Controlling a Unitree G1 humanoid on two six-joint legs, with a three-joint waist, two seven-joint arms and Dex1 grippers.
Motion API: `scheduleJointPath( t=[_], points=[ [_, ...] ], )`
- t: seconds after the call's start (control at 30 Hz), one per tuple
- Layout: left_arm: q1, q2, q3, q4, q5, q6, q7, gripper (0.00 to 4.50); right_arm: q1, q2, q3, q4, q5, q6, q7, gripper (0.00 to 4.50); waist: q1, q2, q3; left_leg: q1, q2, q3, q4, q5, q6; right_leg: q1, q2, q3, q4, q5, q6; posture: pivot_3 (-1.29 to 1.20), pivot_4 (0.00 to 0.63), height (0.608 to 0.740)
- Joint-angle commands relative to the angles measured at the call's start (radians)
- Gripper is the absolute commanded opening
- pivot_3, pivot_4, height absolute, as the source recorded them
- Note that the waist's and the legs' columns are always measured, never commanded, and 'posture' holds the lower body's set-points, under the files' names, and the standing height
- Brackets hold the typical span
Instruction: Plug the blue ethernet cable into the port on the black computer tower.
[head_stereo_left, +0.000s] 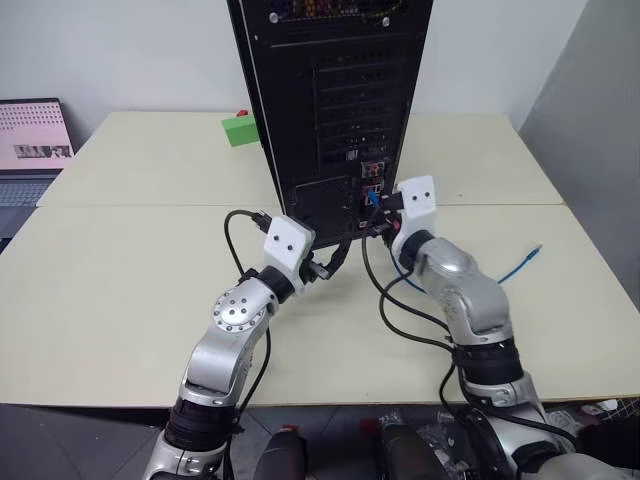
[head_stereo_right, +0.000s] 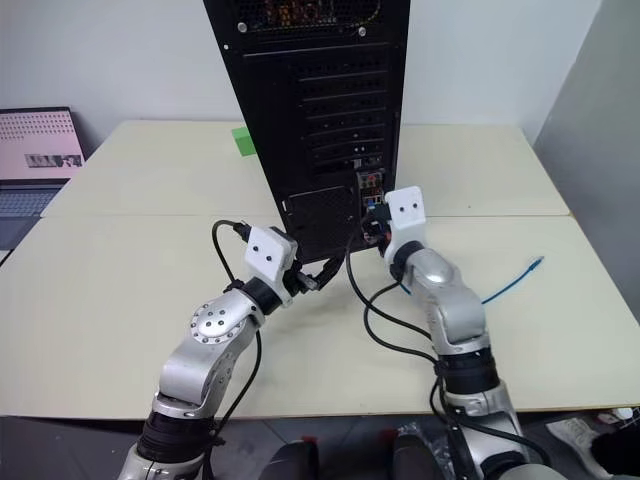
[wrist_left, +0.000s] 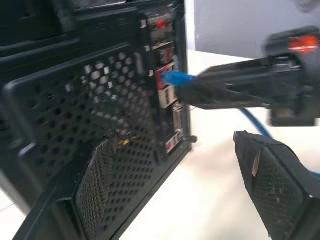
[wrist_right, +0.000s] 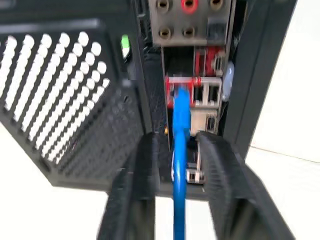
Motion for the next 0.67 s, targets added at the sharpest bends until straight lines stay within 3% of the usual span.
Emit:
scheduleJointPath(
  t=[0.03, 0.33, 0.67],
  points=[
    [-0.005, 0.024, 0.016, -0.055, -0.012, 0.024, -0.018, 3.93, 0.032, -0.071, -0.018, -0.135, 0.061, 0.008, 0.104, 2.49, 0.002, 0.0, 0.0, 0.0, 0.0, 0.0, 0.0, 0.0, 0.0, 0.0, 0.0, 0.0, 0.0, 0.0, 0.0, 0.0, 0.15, 0.74],
    [-0.024, 0.178, 0.088, -0.086, -0.116, 0.104, -0.174, 3.93, 0.1, -0.286, -0.103, -0.198, 0.214, -0.07, 0.395, 4.37, 0.0, 0.0, 0.0, 0.0, 0.0, 0.0, 0.0, 0.0, 0.0, 0.0, 0.0, -0.001, 0.0, 0.0, 0.001, 0.0, 0.15, 0.74],
    [0.006, 0.32, 0.201, -0.09, -0.263, 0.123, -0.341, 3.93, 0.107, -0.432, -0.177, -0.173, 0.345, -0.089, 0.588, 4.46, 0.0, -0.001, 0.0, 0.0, 0.0, 0.0, 0.0, 0.0, 0.0, 0.0, 0.0, -0.001, 0.0, -0.001, 0.001, 0.0, 0.15, 0.74]
  ],
)
